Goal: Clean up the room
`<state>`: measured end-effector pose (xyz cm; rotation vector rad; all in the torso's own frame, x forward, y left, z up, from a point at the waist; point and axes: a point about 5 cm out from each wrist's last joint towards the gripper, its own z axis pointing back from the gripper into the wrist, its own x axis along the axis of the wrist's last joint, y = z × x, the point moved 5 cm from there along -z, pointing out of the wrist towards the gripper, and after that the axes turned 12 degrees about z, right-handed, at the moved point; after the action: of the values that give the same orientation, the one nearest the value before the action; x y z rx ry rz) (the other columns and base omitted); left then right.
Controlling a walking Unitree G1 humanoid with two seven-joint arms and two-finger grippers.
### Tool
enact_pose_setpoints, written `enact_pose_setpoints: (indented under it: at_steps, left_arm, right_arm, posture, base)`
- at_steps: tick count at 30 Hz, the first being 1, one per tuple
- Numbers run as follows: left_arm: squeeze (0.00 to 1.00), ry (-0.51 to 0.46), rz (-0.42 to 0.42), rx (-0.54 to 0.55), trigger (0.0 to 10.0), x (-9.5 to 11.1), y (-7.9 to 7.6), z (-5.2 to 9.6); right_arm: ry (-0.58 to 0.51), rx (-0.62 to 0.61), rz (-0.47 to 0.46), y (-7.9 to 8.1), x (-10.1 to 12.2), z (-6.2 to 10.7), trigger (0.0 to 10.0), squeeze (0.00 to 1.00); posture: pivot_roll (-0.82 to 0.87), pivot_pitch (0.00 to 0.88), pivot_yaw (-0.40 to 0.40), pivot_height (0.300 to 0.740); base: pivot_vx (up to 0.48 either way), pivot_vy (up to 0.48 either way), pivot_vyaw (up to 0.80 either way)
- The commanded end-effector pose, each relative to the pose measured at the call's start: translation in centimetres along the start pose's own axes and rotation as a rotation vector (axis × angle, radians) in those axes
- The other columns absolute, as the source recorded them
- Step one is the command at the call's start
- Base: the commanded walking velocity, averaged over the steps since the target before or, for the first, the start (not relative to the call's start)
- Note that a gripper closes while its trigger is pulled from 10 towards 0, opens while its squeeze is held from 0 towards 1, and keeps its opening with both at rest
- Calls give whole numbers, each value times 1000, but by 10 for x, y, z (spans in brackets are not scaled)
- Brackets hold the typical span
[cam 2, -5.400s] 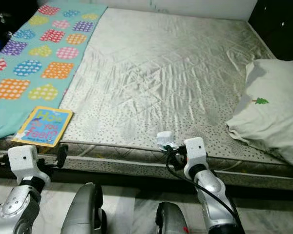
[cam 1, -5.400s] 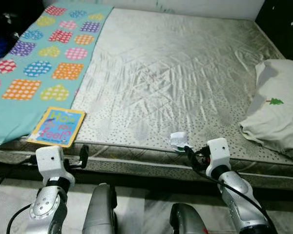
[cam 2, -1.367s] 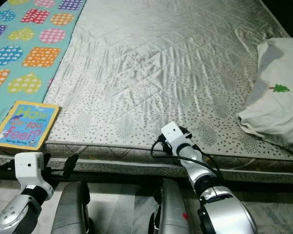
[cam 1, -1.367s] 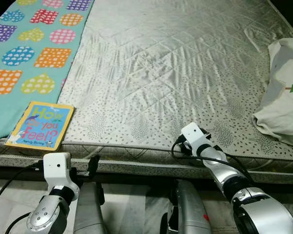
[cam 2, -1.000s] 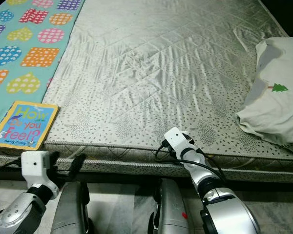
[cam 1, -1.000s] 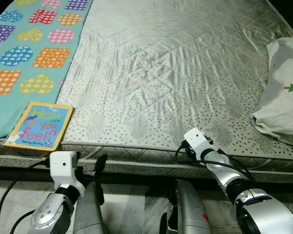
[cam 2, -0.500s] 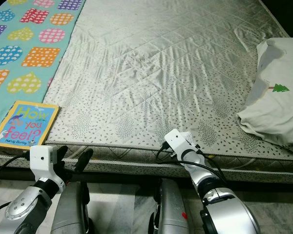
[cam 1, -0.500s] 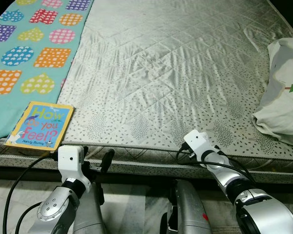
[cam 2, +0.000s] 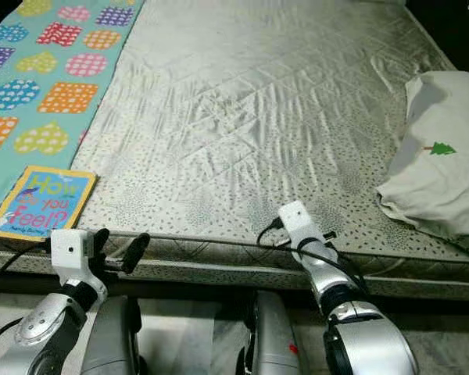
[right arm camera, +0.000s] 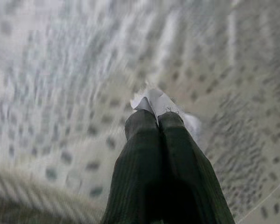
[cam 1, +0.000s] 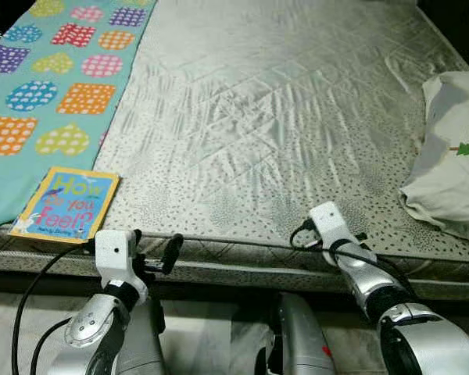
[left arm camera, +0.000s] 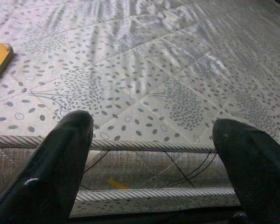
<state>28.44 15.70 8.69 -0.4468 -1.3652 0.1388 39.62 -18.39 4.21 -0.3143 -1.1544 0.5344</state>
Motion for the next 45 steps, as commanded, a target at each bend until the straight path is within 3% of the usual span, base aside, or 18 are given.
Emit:
enact_pose_setpoints:
  at_steps: [1,4,7,10,11,12,14,15,16,17,18,28,37,45]
  left_arm:
    - [0,6,-9,-4,10000,-3,-1,-1]
    - [0,5,-8,-6,10000,-4,-2,-2]
    - [0,4,-6,-10,10000,-7,-3,-2]
    - [0,4,-6,-10,10000,-8,-2,-2]
    - [0,1,-5,-6,10000,-8,-1,-2]
    - [0,-9,-3,10,10000,-8,3,-1]
    - [0,-13,-2,16,10000,-7,4,0]
    - [0,-26,6,27,10000,-6,6,1]
    - [0,-29,9,29,10000,-5,6,1]
    - [0,-31,11,30,10000,-5,7,1]
    - [0,-31,13,29,10000,-5,6,3]
    - [0,-26,22,6,10000,-7,1,1]
    - [0,-25,27,6,10000,-10,-1,0]
    - [0,-24,24,9,10000,-9,0,0]
  right_arm:
    - [-23,-14,-33,-3,3,1,0,0]
    - [-49,-18,-77,-3,6,1,0,0]
    - [-108,-16,-182,-2,16,1,0,0]
    - [-121,-13,-213,-1,18,2,0,0]
    - [-154,-13,-255,-1,24,2,0,0]
    - [-253,-21,-330,1,40,7,0,0]
    - [-283,-20,-347,3,44,10,0,0]
    - [-349,-10,-389,9,53,18,0,0]
    - [-381,-6,-410,12,57,23,902,0]
    - [-399,-3,-422,13,58,26,902,0]
    - [-408,6,-436,19,58,31,10000,0]
    - [-466,32,-507,24,73,51,10000,0]
    - [-466,44,-507,18,80,53,10000,0]
    - [-457,59,-514,22,81,55,10000,0]
  posture:
    - [95,81,-86,565]
    - [91,77,-87,565]
    - [89,64,-89,565]
    - [90,54,-89,565]
    - [91,42,-90,565]
    - [90,29,-88,565]
    - [89,27,-88,565]
    - [88,23,-86,565]
    - [87,24,-84,565]
    - [86,23,-83,565]
    - [78,25,-76,565]
    - [65,45,-67,565]
    - [58,57,-72,620]
    - [58,59,-73,652]
  base:
    - [0,0,0]
    - [0,0,0]
    - [0,0,0]
    - [0,0,0]
    - [0,0,0]
    - [0,0,0]
    - [0,0,0]
    - [0,0,0]
    - [0,0,0]
    - [0,0,0]
    - [0,0,0]
    - [0,0,0]
    - [0,0,0]
    - [0,0,0]
